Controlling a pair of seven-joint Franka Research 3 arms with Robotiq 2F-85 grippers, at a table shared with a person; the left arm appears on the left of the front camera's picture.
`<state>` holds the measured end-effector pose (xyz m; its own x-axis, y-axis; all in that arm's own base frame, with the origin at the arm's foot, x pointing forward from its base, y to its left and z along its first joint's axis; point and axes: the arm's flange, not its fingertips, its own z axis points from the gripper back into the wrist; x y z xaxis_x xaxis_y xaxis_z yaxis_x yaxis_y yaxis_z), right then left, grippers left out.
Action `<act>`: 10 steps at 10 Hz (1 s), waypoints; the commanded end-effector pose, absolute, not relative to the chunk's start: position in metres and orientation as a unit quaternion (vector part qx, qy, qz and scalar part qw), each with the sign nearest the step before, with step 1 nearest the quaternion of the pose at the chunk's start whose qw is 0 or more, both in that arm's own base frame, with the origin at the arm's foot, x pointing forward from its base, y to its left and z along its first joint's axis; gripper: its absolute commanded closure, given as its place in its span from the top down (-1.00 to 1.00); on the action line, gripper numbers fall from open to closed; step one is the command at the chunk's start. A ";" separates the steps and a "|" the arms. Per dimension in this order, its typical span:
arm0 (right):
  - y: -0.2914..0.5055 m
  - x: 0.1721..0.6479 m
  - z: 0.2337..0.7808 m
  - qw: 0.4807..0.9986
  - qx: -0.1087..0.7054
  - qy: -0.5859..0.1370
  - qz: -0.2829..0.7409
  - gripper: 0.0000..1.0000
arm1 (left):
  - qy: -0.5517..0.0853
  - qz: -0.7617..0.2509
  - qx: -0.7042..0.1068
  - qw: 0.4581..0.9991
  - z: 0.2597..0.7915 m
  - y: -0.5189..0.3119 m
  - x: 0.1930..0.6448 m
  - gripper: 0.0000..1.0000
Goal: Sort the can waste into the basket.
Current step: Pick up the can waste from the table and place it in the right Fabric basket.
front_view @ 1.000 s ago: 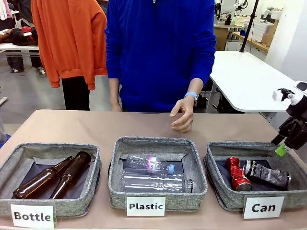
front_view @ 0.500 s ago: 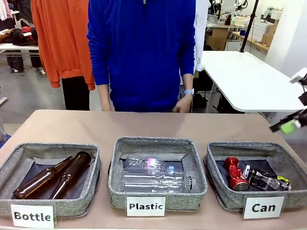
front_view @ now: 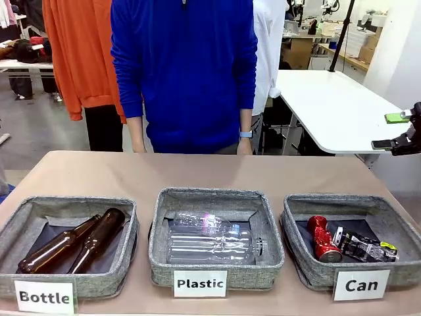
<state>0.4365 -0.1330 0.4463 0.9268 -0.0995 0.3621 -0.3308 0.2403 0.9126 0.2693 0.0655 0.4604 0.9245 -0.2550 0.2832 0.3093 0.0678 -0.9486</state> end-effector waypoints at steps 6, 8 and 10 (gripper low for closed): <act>-0.121 0.429 0.451 0.780 0.582 -0.167 0.158 1.00 | -0.019 -0.195 -0.658 0.727 0.462 0.067 0.266 1.00; -0.121 0.429 0.451 0.780 0.582 -0.167 0.158 1.00 | -0.019 -0.195 -0.658 0.727 0.462 0.067 0.266 1.00; -0.121 0.429 0.451 0.780 0.582 -0.167 0.158 1.00 | -0.019 -0.195 -0.658 0.727 0.462 0.067 0.266 1.00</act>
<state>0.4310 -0.1185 0.4479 0.9016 0.0391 0.4309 -0.4238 0.2795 0.8615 0.2693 0.0654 0.4604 0.9245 -0.2552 0.2832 0.3093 0.0678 -0.9486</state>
